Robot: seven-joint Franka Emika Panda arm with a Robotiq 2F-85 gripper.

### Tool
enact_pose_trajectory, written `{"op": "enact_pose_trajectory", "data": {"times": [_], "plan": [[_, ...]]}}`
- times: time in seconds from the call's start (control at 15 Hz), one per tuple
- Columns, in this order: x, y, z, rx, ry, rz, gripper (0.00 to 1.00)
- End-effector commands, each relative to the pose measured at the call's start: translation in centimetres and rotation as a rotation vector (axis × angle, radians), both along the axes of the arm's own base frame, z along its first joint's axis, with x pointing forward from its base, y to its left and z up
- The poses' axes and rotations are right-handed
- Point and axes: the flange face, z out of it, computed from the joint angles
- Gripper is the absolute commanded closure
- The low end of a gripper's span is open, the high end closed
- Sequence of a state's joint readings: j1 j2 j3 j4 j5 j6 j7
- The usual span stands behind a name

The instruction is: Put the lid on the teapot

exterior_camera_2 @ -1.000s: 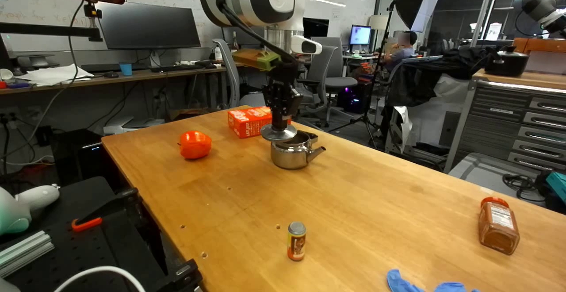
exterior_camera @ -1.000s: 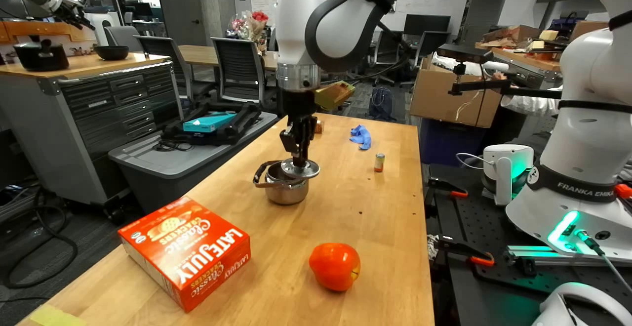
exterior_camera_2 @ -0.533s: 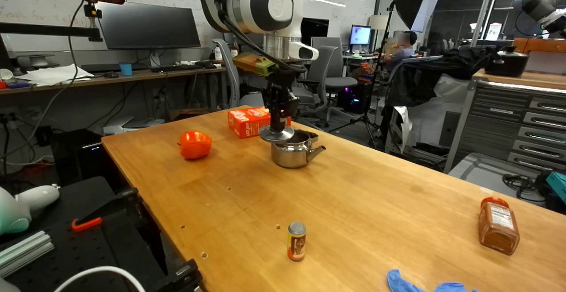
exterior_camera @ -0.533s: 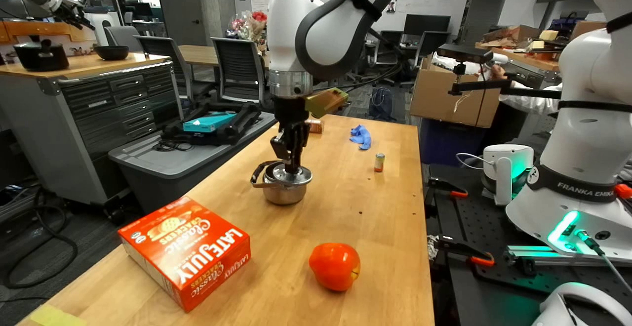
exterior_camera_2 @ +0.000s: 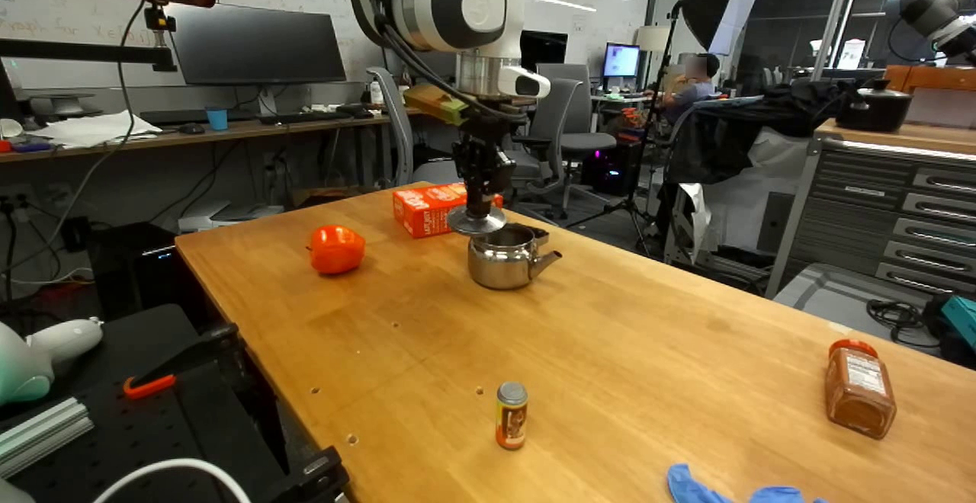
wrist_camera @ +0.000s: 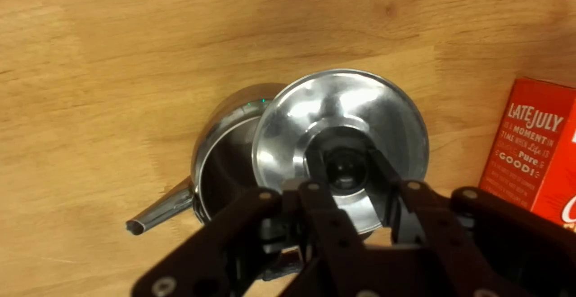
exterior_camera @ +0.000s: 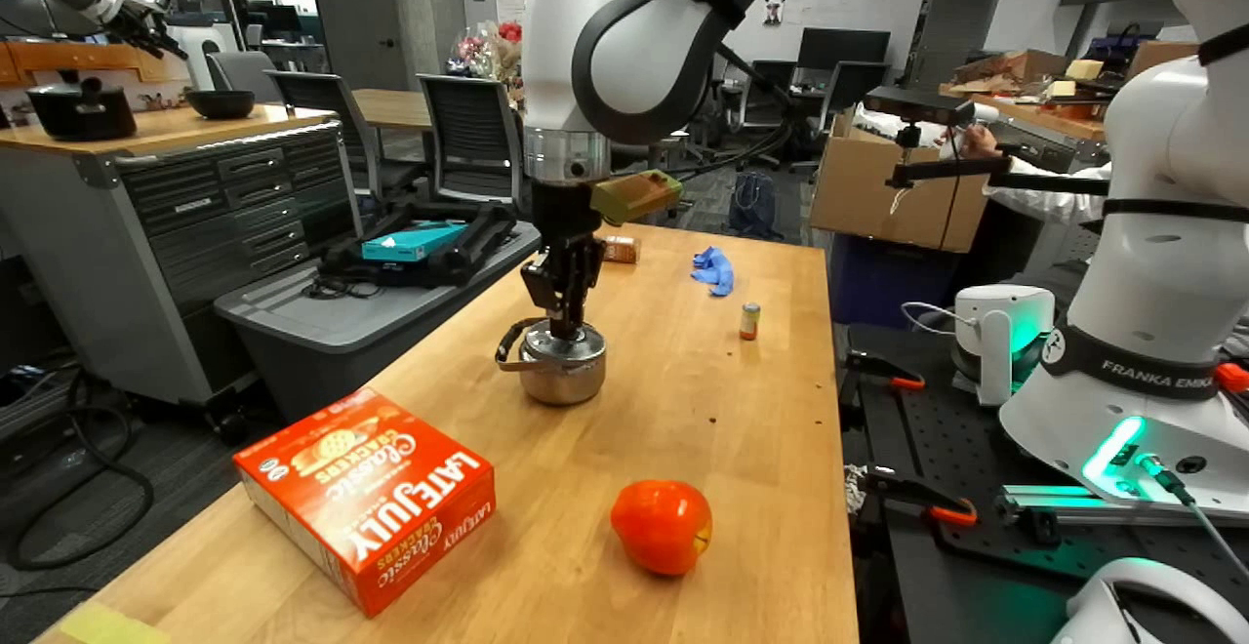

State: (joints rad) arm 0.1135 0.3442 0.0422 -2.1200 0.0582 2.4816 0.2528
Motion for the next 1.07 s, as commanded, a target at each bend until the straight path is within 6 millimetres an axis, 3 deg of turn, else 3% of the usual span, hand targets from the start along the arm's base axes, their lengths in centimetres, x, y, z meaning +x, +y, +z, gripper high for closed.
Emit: {"op": "enact_pose_trajectory", "data": {"times": [0.0,0.4,1.0], "plan": [[1.1,-0.2,1.4,0.024,-0.034,-0.041,0.93],[2.4,-1.7,2.6,0.034,-0.052,-0.090,0.93],[2.9,-3.6,-0.5,-0.001,-0.003,-0.137,0.93]]}}
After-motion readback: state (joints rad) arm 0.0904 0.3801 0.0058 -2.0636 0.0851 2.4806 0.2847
